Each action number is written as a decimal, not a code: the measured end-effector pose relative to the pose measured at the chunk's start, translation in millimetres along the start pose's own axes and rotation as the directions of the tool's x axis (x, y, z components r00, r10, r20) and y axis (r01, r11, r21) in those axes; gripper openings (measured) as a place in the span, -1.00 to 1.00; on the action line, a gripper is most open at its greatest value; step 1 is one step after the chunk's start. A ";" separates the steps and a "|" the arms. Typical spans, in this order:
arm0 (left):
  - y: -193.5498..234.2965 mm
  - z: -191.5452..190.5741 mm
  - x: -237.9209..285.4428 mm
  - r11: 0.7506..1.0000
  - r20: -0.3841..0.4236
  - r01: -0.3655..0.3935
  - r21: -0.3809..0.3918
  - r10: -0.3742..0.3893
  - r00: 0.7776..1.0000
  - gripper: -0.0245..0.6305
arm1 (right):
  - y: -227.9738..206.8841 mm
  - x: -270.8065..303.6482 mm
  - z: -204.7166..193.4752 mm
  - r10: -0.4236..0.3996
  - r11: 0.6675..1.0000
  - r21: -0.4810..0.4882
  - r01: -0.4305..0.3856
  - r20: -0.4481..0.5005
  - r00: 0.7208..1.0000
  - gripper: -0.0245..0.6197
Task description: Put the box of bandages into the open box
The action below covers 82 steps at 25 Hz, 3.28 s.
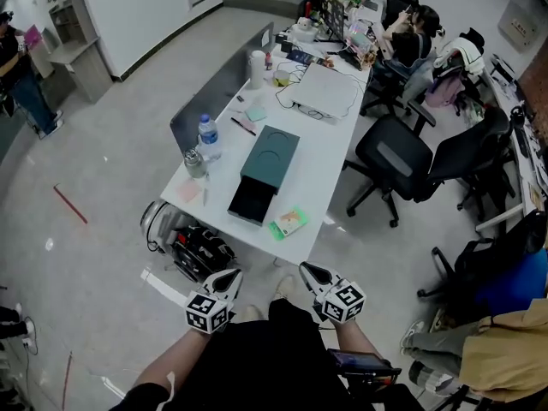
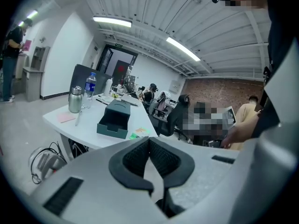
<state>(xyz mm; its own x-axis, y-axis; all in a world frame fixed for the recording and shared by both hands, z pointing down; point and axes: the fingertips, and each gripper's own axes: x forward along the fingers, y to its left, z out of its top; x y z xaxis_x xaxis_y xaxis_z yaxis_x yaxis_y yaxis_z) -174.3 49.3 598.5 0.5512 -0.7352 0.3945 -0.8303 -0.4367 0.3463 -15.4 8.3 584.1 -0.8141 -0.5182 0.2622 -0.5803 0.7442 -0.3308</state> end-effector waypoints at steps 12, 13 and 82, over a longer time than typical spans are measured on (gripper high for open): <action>-10.5 44.8 103.6 0.997 -0.071 0.044 0.058 -0.040 0.997 -0.90 | -98.8 29.3 53.1 0.057 0.998 -0.004 -0.057 0.032 0.998 -0.84; -12.4 46.8 111.4 0.997 -0.083 0.048 0.064 -0.042 0.996 -0.90 | -105.8 29.9 56.2 0.061 0.998 -0.003 -0.061 0.035 0.998 -0.84; 19.7 -17.3 264.0 0.943 -0.711 0.199 0.268 0.054 0.701 0.03 | -190.1 -16.2 44.2 -0.199 0.971 0.154 0.183 0.097 0.975 -0.84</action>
<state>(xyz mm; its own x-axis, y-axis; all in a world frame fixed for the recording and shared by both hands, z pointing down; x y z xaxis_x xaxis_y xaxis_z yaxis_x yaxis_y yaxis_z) -43.7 -144.5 724.1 0.4000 -0.1699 0.9006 -0.6951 -0.6967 0.1773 107.0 -143.4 602.7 -0.6808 -0.6944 0.2331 -0.7158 0.5632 -0.4130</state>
